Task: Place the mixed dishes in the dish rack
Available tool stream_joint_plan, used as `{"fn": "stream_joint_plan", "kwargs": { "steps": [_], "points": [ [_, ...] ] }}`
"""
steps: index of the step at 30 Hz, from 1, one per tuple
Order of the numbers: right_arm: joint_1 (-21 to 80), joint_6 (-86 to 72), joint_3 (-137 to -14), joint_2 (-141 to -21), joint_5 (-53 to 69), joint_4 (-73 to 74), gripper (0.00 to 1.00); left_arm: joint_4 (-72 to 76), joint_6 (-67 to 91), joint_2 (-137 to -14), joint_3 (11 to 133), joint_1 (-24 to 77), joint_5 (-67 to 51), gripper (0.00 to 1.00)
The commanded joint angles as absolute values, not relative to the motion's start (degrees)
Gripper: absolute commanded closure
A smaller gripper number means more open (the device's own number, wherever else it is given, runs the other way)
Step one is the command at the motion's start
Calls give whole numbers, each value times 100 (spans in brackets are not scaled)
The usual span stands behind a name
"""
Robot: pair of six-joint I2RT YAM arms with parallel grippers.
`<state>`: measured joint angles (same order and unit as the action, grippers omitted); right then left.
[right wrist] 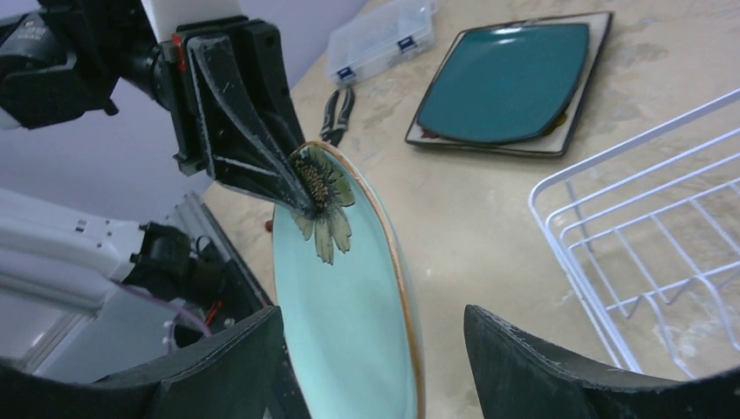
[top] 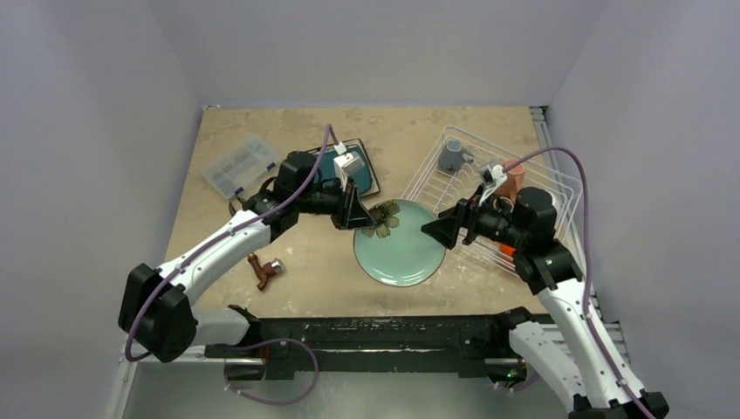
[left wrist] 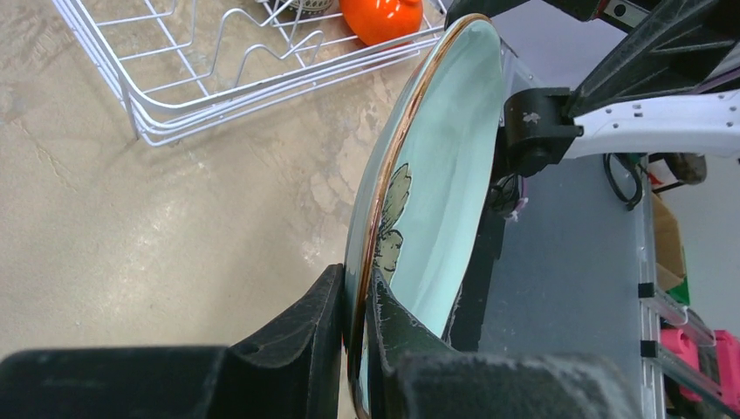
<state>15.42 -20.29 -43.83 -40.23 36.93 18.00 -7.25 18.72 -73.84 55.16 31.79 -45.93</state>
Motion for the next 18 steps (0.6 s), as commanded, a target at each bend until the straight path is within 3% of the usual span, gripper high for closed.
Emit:
{"fn": "stream_joint_plan", "kwargs": {
  "steps": [1,7,10,15,18],
  "points": [
    [1741,-1989,-4200,-4138,4488,1435,24,-501,1552,-7036,5962,3268,-4683,100],
    [2305,-2077,-3958,-4706,4415,1279,21,-631,1541,-7110,6021,3270,-4609,100],
    [2434,-2240,-3795,-4971,4557,950,24,-717,1493,-7175,6059,3274,-4644,100],
    [2466,-2438,-3576,-5236,4843,339,34,-860,1382,-7266,6117,3270,-4678,100],
    [2469,-2371,-3621,-5387,4950,343,48,-882,1364,-7285,6126,3272,-4702,100]
  ]
}}
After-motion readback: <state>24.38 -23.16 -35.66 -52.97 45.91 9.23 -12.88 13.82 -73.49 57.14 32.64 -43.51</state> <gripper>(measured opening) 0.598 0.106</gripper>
